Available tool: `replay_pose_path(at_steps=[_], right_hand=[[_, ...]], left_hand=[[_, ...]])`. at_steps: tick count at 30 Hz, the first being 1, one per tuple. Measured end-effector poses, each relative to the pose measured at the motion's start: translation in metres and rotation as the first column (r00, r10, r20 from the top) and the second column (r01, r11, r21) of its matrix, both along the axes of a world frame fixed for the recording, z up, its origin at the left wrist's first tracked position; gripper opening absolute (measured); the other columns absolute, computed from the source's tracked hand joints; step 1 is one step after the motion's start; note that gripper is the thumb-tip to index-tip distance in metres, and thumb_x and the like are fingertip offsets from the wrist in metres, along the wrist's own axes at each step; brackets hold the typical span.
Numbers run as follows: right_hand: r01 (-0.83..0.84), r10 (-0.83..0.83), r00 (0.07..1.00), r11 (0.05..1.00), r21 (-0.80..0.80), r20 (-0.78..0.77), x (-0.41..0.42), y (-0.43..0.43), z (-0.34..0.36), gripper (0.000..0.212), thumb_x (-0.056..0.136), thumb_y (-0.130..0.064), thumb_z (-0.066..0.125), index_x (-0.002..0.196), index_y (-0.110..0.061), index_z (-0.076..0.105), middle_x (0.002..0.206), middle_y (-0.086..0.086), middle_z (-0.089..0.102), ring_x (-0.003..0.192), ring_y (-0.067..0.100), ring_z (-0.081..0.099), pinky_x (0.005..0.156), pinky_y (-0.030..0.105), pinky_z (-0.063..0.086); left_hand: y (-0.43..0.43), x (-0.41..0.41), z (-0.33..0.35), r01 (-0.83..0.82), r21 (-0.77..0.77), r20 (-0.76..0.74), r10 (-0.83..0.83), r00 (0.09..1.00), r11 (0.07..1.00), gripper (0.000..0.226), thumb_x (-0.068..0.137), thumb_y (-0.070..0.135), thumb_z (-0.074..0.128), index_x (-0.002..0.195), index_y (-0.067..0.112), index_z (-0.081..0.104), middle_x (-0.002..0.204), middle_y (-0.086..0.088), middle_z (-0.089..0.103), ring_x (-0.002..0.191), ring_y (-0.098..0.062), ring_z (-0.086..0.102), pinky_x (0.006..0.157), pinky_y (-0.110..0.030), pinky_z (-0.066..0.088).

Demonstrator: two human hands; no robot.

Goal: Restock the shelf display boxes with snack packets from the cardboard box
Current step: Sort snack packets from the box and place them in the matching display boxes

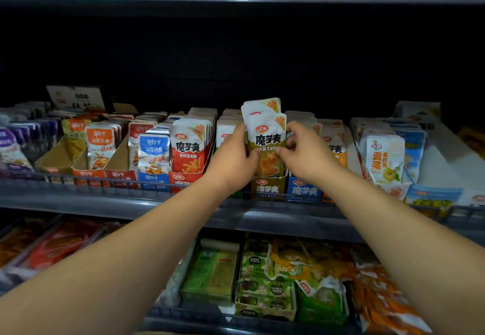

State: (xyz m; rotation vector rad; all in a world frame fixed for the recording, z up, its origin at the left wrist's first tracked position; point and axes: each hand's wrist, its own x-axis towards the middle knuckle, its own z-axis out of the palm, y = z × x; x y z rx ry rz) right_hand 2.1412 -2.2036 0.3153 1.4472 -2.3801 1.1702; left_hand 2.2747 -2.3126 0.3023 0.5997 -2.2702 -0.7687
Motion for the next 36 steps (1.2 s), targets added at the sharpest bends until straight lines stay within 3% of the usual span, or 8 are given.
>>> replay_pose_path(at_steps=[3,6,9,14,25,29,33,36], right_hand=[[-0.01,0.01,1.0,1.0,0.015,0.016,-0.002,0.0,-0.003,0.032,0.094,-0.019,0.067,0.123,-0.024,0.054,0.089,-0.01,0.063,0.081,0.014,0.064,0.058,0.025,0.044],[-0.028,0.026,0.998,0.999,0.028,0.059,-0.005,0.002,-0.006,0.034,0.092,-0.016,0.069,0.122,-0.022,0.055,0.098,-0.007,0.066,0.086,0.014,0.065,0.061,0.022,0.046],[-0.034,0.028,0.996,0.998,0.059,0.09,-0.007,0.005,-0.009,0.045,0.088,-0.021,0.075,0.127,-0.021,0.055,0.108,-0.003,0.068,0.091,0.015,0.066,0.076,0.031,0.054],[-0.017,0.016,0.993,1.0,0.011,0.114,-0.003,0.01,-0.018,0.069,0.083,-0.029,0.081,0.14,-0.023,0.043,0.112,-0.006,0.064,0.085,0.011,0.064,0.069,0.024,0.051],[-0.061,0.052,0.995,0.993,0.105,0.084,-0.002,-0.002,-0.011,0.073,0.072,-0.025,0.09,0.133,-0.021,0.051,0.112,-0.014,0.058,0.1,0.005,0.054,0.067,0.012,0.039],[-0.057,0.047,0.996,0.988,0.142,0.073,-0.01,-0.009,-0.01,0.068,0.069,-0.027,0.091,0.129,-0.024,0.058,0.119,-0.007,0.068,0.105,0.013,0.063,0.08,0.026,0.048],[0.083,-0.067,0.989,0.988,0.127,-0.13,-0.012,-0.017,-0.016,0.061,0.07,-0.04,0.089,0.122,-0.026,0.061,0.114,-0.003,0.07,0.101,0.019,0.066,0.08,0.037,0.056],[0.148,-0.119,0.964,0.983,0.109,-0.236,-0.013,-0.026,-0.019,0.062,0.07,-0.047,0.086,0.122,-0.026,0.062,0.114,-0.001,0.071,0.103,0.023,0.066,0.08,0.042,0.057]], left_hand=[[-0.001,0.0,-0.003,0.032,0.014,-0.012,-0.032,0.999,0.999,0.049,0.102,0.026,0.058,0.147,0.033,0.039,0.116,-0.001,0.062,0.081,-0.011,0.061,0.061,-0.025,0.045],[0.0,0.001,-0.004,0.066,0.044,-0.023,-0.065,0.998,0.997,0.051,0.102,0.024,0.059,0.149,0.033,0.041,0.117,0.001,0.066,0.093,-0.013,0.063,0.07,-0.025,0.05],[0.0,0.003,-0.007,0.039,0.107,-0.009,-0.039,0.999,0.993,0.054,0.102,0.028,0.06,0.153,0.026,0.042,0.107,0.0,0.065,0.093,-0.015,0.063,0.079,-0.03,0.055],[-0.003,0.001,-0.013,-0.001,0.112,0.055,-0.005,0.998,0.994,0.055,0.096,0.047,0.062,0.145,0.022,0.054,0.129,-0.011,0.058,0.105,-0.025,0.064,0.093,-0.041,0.057],[-0.002,0.005,-0.02,-0.071,0.16,0.067,0.061,0.996,0.985,0.063,0.086,0.031,0.081,0.14,0.019,0.049,0.118,-0.002,0.058,0.097,-0.016,0.062,0.072,-0.024,0.052],[-0.004,0.002,-0.016,-0.089,0.22,0.101,0.068,0.993,0.971,0.064,0.083,0.03,0.085,0.135,0.021,0.048,0.111,0.0,0.055,0.087,-0.013,0.058,0.061,-0.024,0.046],[-0.006,0.001,-0.014,-0.092,0.261,0.14,0.057,0.988,0.961,0.066,0.083,0.029,0.085,0.135,0.022,0.045,0.105,0.002,0.054,0.087,-0.017,0.059,0.068,-0.03,0.051],[-0.007,0.001,-0.012,-0.081,0.283,0.162,0.035,0.986,0.956,0.063,0.085,0.029,0.083,0.134,0.022,0.045,0.098,0.004,0.053,0.076,-0.014,0.058,0.06,-0.028,0.05]])
